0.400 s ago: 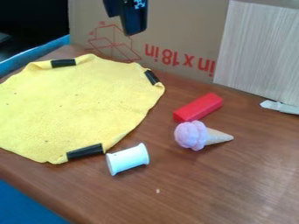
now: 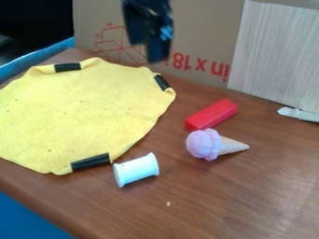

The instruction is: Put the red rectangle on the top right of the cloth

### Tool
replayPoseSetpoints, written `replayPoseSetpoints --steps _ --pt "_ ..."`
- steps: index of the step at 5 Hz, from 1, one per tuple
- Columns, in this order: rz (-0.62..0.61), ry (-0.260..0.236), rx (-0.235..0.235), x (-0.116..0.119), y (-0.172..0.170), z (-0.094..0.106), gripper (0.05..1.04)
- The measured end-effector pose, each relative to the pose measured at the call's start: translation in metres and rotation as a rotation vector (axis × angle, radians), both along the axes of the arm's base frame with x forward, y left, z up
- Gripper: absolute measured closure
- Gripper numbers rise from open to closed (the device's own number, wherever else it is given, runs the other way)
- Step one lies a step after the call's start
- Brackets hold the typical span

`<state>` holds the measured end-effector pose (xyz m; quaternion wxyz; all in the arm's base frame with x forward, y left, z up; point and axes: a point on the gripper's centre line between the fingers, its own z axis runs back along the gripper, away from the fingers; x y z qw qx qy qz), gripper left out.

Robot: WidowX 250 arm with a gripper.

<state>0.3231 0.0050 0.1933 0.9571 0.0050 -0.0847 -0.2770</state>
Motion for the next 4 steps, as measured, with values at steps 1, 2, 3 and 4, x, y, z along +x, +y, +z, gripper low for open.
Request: replayPoseSetpoints --steps 1,2,3,4 --pt "0.040 -0.046 -0.056 0.014 -0.013 -0.025 0.083" --pt "0.090 -0.028 -0.084 0.035 -0.025 -0.060 0.083" --pt "0.155 -0.055 -0.102 0.069 -0.033 -0.087 0.083" --pt "0.211 -0.070 -0.153 0.094 -0.039 -0.099 0.083"
